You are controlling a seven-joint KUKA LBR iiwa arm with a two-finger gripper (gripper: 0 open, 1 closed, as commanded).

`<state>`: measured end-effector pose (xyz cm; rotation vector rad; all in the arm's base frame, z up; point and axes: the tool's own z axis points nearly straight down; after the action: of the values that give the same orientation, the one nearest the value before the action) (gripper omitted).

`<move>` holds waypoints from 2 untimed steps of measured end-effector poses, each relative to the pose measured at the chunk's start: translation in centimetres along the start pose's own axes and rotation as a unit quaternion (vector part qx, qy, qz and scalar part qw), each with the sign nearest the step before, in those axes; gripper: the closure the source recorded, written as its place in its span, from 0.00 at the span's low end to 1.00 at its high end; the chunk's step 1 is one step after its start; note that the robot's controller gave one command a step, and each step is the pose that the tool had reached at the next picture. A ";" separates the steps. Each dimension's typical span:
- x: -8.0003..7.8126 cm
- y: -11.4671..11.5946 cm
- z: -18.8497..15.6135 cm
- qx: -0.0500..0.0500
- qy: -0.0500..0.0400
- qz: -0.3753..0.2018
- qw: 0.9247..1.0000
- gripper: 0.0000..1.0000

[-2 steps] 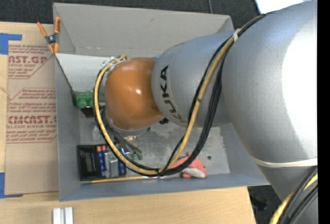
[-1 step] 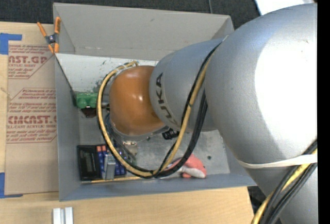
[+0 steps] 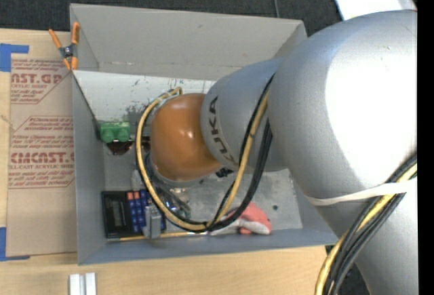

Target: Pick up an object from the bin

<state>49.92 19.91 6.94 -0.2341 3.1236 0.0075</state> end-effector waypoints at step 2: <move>0.5 0.3 -0.3 0.000 -0.004 0.103 0.995 1.00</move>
Offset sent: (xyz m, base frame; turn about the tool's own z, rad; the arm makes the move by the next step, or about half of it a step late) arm 0.0000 0.0000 0.0000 0.0000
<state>49.33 20.12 7.27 0.0888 3.1245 0.0102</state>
